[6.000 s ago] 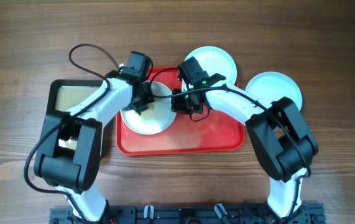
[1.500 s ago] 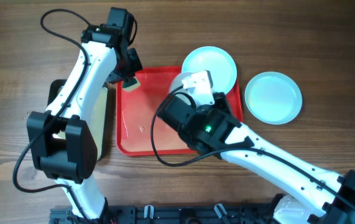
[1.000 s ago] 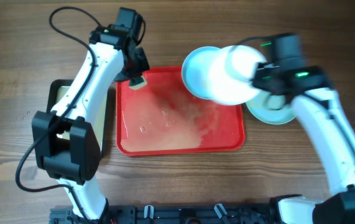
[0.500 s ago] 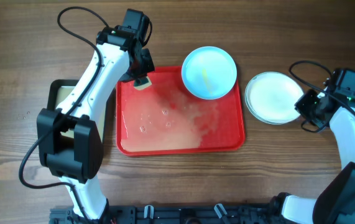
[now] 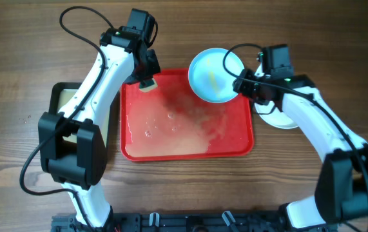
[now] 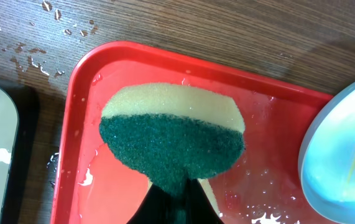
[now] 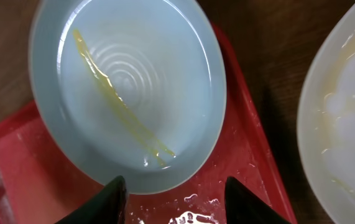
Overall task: Clean dirty plates on tray and stack at the side
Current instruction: 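Reach the right gripper to the last light-blue plate and drag it to tray center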
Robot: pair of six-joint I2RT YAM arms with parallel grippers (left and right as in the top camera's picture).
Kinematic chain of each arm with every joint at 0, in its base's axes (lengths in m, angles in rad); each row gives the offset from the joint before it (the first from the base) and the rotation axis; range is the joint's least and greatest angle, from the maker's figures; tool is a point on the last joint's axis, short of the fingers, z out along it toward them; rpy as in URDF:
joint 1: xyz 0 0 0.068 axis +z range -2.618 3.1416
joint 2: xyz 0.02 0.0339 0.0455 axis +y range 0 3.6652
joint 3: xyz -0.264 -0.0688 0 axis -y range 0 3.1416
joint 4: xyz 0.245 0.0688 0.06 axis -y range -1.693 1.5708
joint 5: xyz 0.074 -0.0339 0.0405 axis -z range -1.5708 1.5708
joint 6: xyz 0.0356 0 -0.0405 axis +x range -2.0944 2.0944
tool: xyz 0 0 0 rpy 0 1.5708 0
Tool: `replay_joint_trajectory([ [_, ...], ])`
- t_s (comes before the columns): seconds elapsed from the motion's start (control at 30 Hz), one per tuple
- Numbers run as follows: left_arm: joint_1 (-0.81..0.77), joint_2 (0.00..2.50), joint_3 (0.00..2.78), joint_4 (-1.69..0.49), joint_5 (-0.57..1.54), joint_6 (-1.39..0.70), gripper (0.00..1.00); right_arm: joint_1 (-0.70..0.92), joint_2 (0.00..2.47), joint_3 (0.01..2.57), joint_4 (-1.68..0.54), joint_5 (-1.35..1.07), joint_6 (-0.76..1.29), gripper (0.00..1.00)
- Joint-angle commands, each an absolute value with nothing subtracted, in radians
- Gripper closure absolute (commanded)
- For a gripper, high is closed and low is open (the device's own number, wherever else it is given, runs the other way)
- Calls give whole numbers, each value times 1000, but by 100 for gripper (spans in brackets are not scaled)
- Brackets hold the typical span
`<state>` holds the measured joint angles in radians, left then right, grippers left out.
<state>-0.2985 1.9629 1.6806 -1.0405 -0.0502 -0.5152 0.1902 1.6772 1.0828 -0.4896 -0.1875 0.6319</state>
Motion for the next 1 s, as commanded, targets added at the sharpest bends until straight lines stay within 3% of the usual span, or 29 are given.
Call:
replay_joint_trajectory([
  [0.0,-299,1973,1687,-1048,-41,-532,96,220,1752,1094,-483,-89,719,55],
  [0.1,-299,1973,1687,-1052,-41,-532,96,220,1829,1094,-476,-121,737,68],
  [0.27,-299,1973,1687,-1067,-41,-532,96,234,1853,1094,-498,-170,729,74],
  [0.43,-299,1973,1687,-1069,-41,-532,96,345,1852,1094,-606,-276,660,76],
  [0.63,-299,1973,1687,-1070,-42,-532,96,379,1821,1211,-818,-326,522,75],
  [0.7,-299,1973,1687,-1071,-42,-532,96,378,1810,1293,-867,-274,456,63],
  [0.77,-299,1973,1687,-1070,-41,-532,96,378,1810,1334,-813,-94,344,52],
  [0.87,-299,1973,1687,-1070,-42,-532,96,375,1847,1334,-689,70,127,52],
  [0.97,-299,1973,1687,-1071,-41,-532,96,346,1915,1334,-648,66,47,52],
])
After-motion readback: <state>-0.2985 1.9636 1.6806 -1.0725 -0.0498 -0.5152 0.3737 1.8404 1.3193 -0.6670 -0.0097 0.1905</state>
